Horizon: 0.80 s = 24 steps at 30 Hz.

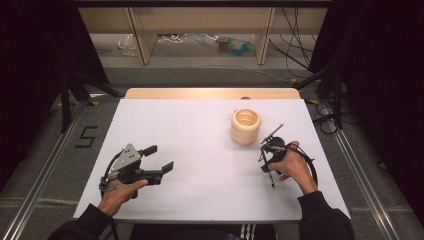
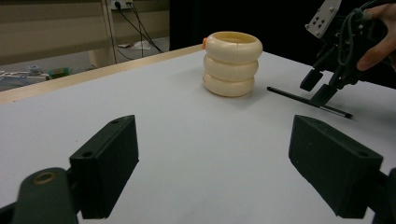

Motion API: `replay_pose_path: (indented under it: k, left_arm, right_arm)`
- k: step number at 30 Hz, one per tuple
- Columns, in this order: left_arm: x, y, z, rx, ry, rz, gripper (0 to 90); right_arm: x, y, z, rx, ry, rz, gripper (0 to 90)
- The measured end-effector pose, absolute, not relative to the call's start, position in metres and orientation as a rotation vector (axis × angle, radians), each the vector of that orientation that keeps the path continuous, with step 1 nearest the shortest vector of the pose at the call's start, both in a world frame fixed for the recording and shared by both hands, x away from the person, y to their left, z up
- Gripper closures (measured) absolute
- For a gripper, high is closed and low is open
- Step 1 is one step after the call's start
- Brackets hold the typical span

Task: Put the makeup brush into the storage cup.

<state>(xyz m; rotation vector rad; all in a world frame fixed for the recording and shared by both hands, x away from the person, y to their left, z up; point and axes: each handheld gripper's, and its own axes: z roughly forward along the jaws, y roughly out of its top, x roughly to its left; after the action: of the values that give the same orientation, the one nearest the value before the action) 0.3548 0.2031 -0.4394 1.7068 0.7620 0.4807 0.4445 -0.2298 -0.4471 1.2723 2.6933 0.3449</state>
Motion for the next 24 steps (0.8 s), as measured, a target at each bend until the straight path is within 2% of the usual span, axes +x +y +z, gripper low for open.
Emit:
replay_pose_path:
  k: [9,24]
  left_arm:
    - [0.355,0.2025,-0.4397,1.705,0.765,0.474,15.5]
    - [0.355,0.2019,-0.4397,1.701,0.769,0.469,15.5]
  right_arm:
    - [0.4462,-0.2273,-0.4502,1.306,2.716,0.306,52.8]
    - [0.4493,-0.2222,-0.4517,1.296,2.767,0.217,64.4]
